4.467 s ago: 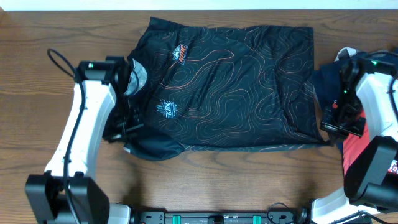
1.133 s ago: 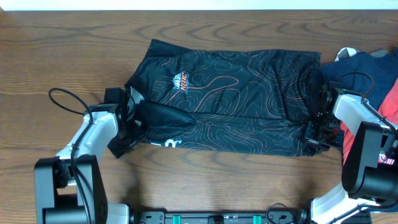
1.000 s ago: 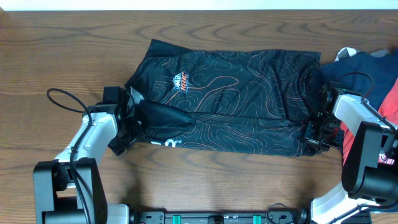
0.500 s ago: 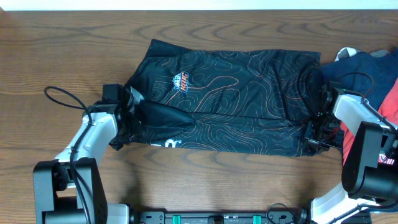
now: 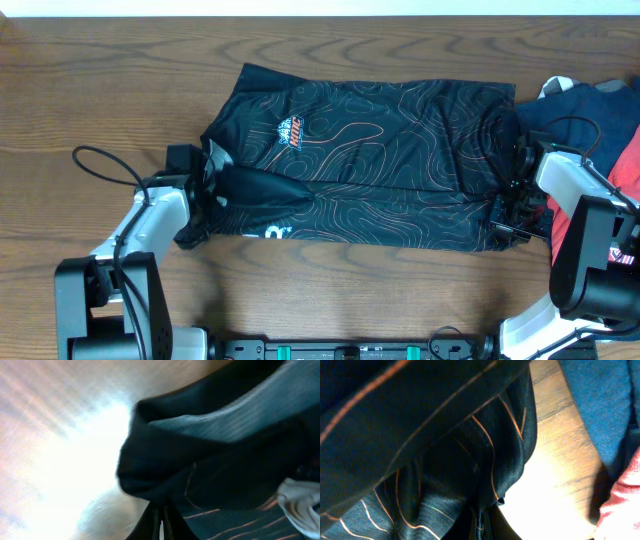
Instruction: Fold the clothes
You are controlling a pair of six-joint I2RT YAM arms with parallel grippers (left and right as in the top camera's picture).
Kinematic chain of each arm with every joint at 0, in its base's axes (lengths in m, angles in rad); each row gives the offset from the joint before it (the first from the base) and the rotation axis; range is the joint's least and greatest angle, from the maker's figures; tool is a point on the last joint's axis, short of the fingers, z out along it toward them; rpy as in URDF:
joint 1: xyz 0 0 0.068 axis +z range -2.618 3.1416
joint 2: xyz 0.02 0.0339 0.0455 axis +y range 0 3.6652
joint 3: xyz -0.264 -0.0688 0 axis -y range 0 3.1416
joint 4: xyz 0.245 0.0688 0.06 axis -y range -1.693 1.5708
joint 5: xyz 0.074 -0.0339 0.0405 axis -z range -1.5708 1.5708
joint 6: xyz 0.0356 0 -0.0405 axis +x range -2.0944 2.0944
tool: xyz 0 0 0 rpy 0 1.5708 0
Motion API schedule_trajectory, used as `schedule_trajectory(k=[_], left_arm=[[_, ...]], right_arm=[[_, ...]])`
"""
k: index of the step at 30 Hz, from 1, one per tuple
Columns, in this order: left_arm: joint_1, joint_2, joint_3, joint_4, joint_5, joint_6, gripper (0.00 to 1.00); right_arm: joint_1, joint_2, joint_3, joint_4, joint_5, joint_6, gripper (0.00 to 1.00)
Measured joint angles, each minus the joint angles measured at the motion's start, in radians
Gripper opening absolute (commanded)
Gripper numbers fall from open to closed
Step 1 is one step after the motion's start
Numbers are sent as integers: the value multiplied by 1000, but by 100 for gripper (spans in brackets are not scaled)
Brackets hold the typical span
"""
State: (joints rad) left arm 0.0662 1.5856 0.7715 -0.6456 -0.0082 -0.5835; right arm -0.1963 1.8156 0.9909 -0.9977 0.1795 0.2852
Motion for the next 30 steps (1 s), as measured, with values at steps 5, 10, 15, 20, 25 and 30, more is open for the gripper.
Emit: schedule_trajectory(k=[5, 10, 15, 20, 25, 30], left_arm=[[68, -36, -3, -182, -8, -20, 6], [116, -154, -3, -276, -15, -27, 6], [116, -282, -3, -226, -17, -21, 54], [116, -325, -3, -65, 52, 34, 69], [116, -294, -3, 11, 154, 97, 69], [116, -179, -3, 23, 188, 118, 69]], right_arm=[[0, 9, 0, -32, 6, 0, 6], [0, 11, -6, -57, 5, 11, 6], [0, 11, -13, -57, 9, 27, 17], [-2, 10, 3, -80, 35, 42, 89], [-13, 10, 43, -86, 11, 40, 90], [-13, 18, 77, -88, -20, 43, 90]])
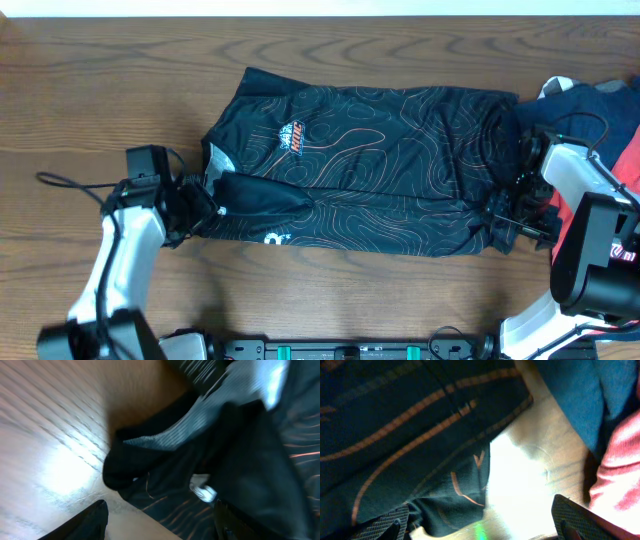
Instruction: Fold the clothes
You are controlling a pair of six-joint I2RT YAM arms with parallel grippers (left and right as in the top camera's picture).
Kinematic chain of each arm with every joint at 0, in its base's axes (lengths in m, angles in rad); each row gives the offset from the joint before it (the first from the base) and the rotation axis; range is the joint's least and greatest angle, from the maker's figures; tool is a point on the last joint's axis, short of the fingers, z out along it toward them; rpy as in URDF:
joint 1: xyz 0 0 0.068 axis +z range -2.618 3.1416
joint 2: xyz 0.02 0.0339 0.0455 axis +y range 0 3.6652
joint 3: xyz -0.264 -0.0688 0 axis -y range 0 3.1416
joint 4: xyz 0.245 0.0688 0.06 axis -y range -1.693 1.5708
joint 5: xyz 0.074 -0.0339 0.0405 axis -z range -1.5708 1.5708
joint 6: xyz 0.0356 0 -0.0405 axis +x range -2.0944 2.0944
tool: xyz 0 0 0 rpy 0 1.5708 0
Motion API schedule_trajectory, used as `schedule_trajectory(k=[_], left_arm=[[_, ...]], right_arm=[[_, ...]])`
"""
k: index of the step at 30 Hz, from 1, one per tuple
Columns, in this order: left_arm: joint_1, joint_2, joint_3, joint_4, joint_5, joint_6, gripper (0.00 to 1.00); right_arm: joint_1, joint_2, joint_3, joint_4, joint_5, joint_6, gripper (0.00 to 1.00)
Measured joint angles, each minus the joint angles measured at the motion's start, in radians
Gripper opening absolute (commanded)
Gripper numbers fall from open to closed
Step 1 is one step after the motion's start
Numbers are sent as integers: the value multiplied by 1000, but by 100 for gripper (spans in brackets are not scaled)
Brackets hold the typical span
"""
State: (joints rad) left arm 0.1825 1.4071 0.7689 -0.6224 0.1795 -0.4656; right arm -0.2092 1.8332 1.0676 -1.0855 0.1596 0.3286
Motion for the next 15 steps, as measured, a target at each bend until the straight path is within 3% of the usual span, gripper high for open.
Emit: schedule_trajectory(k=[5, 11, 15], left_arm=[[0, 136, 0, 4, 9, -8, 53], [1, 187, 5, 21, 5, -8, 6], [1, 190, 6, 20, 5, -5, 6]], right_arm=[[0, 4, 16, -4, -10, 1, 89], [0, 4, 16, -6, -13, 1, 88], [0, 4, 16, -6, -14, 1, 88]])
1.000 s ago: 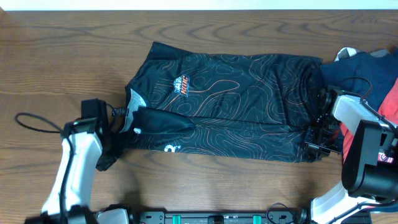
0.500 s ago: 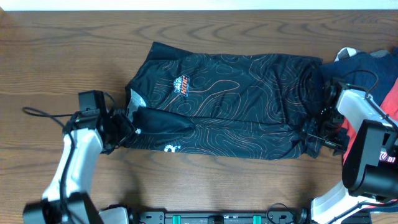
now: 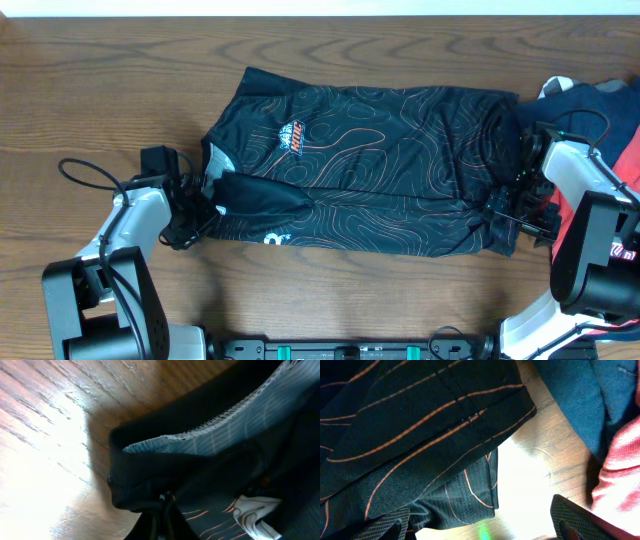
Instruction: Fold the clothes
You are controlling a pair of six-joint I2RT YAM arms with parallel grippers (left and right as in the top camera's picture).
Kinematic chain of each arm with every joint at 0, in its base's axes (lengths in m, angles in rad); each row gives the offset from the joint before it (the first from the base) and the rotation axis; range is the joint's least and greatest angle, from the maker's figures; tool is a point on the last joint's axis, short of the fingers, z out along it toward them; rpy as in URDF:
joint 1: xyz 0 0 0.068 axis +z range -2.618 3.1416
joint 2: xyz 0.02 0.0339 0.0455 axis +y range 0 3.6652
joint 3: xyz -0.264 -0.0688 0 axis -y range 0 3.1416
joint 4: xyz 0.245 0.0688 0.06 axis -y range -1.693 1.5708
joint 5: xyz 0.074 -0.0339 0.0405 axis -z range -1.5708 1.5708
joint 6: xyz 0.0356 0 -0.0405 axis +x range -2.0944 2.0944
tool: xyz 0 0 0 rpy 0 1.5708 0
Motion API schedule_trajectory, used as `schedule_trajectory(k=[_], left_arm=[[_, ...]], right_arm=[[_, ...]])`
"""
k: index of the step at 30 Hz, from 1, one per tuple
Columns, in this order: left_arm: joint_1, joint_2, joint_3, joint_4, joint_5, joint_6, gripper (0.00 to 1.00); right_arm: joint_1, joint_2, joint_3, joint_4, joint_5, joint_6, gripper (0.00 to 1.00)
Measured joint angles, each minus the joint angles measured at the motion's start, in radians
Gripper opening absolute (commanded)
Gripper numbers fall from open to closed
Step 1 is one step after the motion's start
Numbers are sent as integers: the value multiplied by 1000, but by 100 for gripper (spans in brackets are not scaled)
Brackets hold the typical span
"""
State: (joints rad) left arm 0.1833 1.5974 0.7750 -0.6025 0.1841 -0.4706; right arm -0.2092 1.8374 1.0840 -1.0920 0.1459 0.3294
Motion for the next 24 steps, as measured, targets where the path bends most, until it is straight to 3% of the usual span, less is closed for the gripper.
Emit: schedule_trajectory(k=[13, 14, 15, 16, 24], left_arm=[[73, -89, -2, -318, -87, -51, 7], [78, -116, -2, -323, -89, -53, 15], [79, -147, -2, -325, -91, -47, 49], [79, -180, -2, -325, -94, -43, 64], [79, -318, 98, -308, -86, -17, 65]], right_arm=[[0, 0, 0, -37, 1, 0, 85], [0, 0, 0, -37, 0, 0, 85], [0, 0, 0, -37, 0, 0, 85], [0, 0, 0, -37, 0, 0, 85], [0, -31, 68, -51, -66, -27, 86]])
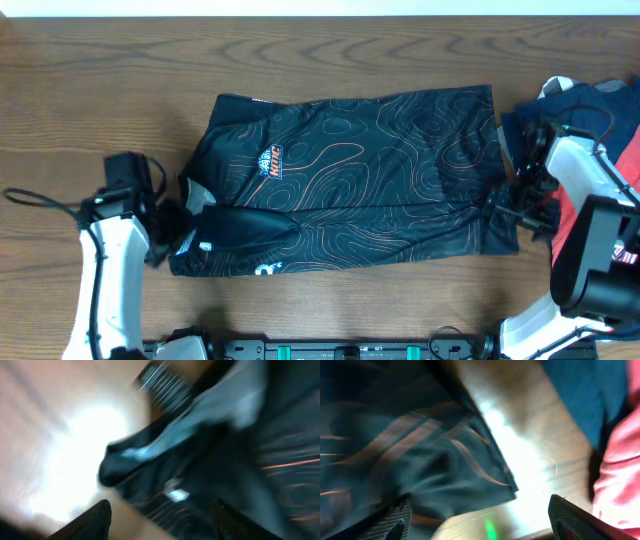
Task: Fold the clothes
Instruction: 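Release the jersey and move the left gripper to its top left corner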
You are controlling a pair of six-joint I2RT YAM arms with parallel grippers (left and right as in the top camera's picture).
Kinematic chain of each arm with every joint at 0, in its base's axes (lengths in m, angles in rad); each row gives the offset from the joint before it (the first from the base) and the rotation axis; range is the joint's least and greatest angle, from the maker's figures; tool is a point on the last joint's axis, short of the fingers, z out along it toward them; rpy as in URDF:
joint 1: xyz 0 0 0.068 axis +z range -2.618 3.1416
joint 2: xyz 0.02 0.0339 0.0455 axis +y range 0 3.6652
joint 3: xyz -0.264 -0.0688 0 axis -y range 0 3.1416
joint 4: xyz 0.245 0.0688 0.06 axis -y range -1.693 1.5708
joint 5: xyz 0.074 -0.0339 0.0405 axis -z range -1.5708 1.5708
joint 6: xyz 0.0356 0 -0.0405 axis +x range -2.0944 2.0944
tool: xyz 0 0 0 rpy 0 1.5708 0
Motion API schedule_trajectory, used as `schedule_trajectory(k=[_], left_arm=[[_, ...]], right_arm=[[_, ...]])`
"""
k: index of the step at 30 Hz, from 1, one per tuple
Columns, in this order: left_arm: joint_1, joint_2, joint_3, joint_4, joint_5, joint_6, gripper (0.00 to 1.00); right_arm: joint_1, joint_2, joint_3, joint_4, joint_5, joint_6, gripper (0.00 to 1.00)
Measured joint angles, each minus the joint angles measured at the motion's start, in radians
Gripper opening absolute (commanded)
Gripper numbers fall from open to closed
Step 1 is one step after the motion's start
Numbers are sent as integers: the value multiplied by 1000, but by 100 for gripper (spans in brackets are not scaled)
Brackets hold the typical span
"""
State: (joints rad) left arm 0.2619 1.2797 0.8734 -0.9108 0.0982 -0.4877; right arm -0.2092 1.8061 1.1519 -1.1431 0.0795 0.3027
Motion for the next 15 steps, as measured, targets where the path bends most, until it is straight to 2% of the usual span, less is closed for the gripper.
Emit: schedule_trajectory(k=[7, 15], left_arm=[[-13, 38, 150, 184, 98, 74, 66], [-102, 348, 352, 370, 197, 178, 70]], right_arm=[[0, -138, 121, 8, -142, -81, 93], [0, -211, 143, 2, -290, -171, 99]])
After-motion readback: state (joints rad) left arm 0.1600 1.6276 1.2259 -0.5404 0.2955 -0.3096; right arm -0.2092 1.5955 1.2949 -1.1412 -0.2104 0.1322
